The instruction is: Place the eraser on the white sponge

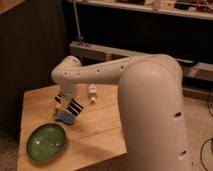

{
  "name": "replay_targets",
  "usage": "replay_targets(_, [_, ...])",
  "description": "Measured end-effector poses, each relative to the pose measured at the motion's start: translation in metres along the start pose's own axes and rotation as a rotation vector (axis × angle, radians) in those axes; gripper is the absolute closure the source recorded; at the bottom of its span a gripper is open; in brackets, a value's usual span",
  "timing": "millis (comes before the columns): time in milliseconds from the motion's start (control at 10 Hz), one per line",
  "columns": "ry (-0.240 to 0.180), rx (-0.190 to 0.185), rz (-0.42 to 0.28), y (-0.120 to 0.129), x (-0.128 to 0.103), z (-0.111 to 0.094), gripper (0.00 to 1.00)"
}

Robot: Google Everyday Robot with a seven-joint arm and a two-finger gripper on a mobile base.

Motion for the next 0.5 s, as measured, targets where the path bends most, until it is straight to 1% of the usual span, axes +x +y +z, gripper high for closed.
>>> replay_targets(100, [0.005,0.001,-0.035,0.002,-0.004,0.011,0.82])
replay_targets(300, [0.006,-0.005,-0.069,0.004,0.000,0.030,0.82])
replay_targets(500, [-0.004,-0.018,-0.116,0.008,0.003,0.035,0.82])
